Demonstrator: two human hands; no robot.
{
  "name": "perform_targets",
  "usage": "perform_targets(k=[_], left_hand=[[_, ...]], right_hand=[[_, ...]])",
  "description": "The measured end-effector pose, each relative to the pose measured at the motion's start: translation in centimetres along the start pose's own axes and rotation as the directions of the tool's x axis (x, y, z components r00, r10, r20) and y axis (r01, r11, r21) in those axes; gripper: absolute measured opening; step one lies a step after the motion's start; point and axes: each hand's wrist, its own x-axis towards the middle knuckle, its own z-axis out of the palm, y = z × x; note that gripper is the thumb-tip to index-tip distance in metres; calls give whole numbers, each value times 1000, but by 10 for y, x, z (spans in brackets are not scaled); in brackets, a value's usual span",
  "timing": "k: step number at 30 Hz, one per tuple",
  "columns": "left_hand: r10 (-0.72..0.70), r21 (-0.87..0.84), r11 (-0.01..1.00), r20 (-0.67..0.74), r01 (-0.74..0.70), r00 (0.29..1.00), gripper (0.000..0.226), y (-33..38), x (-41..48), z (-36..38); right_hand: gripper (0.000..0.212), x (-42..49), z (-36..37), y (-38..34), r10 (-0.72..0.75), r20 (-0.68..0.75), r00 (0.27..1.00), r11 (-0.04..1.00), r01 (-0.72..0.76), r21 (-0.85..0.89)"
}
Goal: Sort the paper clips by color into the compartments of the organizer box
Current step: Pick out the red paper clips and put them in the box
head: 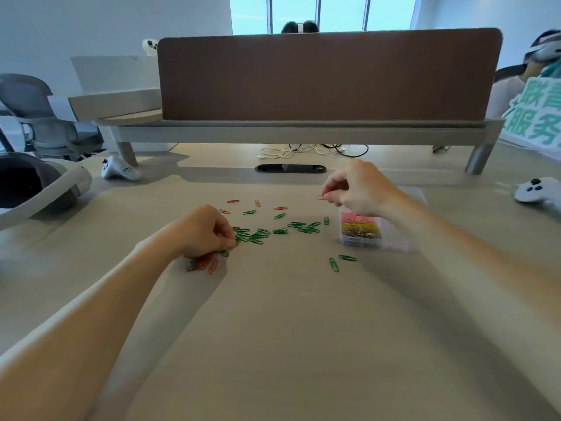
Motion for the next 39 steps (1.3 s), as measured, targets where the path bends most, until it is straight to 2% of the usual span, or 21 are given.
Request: perform_targets(k=[5, 8, 10, 15, 18, 23, 30, 37, 39], left_hand=[[60, 7, 998, 34, -60, 998, 7, 22, 8, 9], [101, 0, 995, 5, -101, 995, 7, 30, 11, 12], [113, -75, 991, -2, -113, 994, 8, 31, 11, 12], [106, -214, 971, -19, -107, 994, 12, 25, 10, 9], [82, -226, 971, -2, -80, 997, 14, 22, 9, 6], [21, -185, 981, -168, -53, 986, 12, 1, -2, -13], [-95, -4, 995, 11, 95, 995, 18, -38, -27, -32], [-144, -44, 989, 8, 144, 990, 13, -52, -35, -28], [-150, -43, 988, 5, 150, 989, 11, -53, -36, -28]], right_hand=[[7, -16, -18, 41, 153, -61, 986, 979, -160, -127], [8, -16, -14, 49, 195, -39, 980, 965, -199, -169], [11, -14, -11, 50, 215, -1, 977, 957, -211, -199], [16, -7, -5, 25, 82, -62, 995, 988, -90, -126], [15, -1, 10, -2, -19, 56, 998, 998, 23, -66], [15, 12, 39, -27, -81, 225, 971, 997, 75, 34], [15, 24, 79, -59, -134, 313, 940, 990, 139, 7], [2, 22, 93, -70, -159, 368, 916, 985, 173, -4], [6, 22, 93, -73, -166, 379, 911, 984, 181, -4]])
